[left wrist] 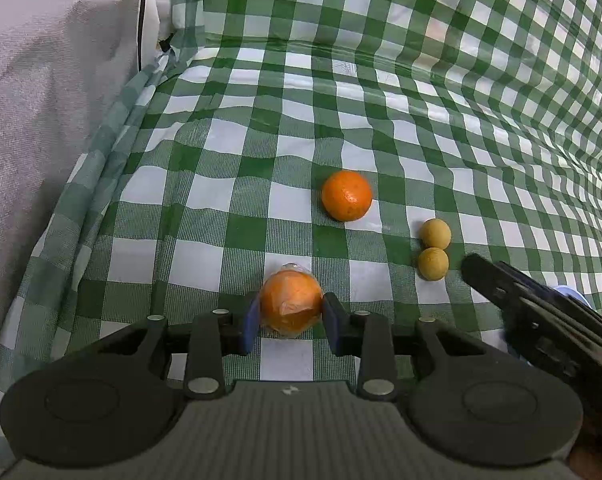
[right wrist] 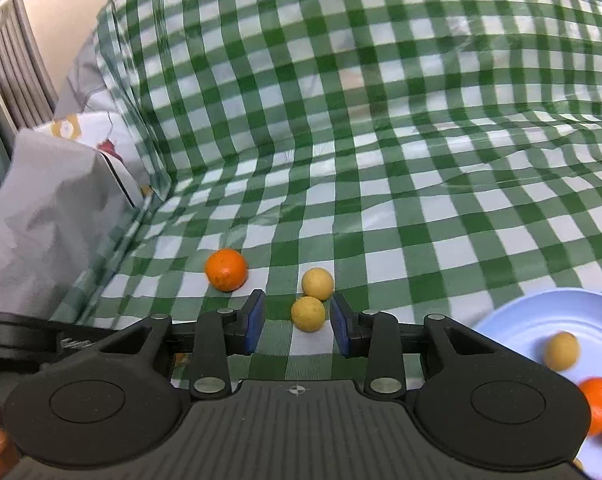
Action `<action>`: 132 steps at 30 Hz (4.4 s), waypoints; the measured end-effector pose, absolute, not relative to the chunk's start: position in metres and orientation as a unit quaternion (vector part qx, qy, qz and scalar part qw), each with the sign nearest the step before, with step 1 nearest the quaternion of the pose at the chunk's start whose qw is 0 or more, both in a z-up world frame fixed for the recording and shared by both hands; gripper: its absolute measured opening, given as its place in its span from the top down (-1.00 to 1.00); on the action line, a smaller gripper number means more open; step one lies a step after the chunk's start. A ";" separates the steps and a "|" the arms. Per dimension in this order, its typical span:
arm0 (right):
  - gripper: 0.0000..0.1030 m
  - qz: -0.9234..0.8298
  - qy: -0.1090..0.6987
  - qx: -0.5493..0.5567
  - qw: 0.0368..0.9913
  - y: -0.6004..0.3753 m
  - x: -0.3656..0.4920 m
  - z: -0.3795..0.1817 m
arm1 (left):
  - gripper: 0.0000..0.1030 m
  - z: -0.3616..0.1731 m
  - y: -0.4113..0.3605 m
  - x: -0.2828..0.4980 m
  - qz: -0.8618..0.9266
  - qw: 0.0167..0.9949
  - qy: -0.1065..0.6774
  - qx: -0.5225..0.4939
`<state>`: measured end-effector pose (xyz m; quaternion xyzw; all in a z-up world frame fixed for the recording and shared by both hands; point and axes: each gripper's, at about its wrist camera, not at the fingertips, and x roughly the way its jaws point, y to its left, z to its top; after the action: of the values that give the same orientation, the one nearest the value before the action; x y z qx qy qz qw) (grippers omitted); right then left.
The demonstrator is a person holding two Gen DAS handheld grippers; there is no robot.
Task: Organize fruits
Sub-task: 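Grasp the plastic-wrapped orange with the left gripper while the right grasps a yellow fruit, then carry the wrapped orange and yellow fruit in both grippers over the plate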
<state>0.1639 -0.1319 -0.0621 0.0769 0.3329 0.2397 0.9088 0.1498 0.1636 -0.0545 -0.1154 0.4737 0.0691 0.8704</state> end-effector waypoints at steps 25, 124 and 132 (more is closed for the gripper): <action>0.50 0.233 0.368 0.008 0.900 -0.100 0.186 -0.079 | 0.34 -0.047 0.162 0.141 0.063 0.873 0.465 -0.132; 0.50 0.141 0.408 -0.051 0.901 -0.271 0.116 -0.032 | 0.24 -0.016 -0.041 0.134 -0.151 0.889 0.432 0.007; 0.50 0.141 0.410 -0.053 0.899 -0.266 0.120 -0.034 | 0.24 -0.016 -0.041 0.135 -0.152 0.889 0.431 0.011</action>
<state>0.1198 -0.2664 -0.0336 -0.0528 0.4105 0.1414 0.8993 0.1354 -0.0406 -0.0160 0.0106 0.4312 -0.1521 0.8893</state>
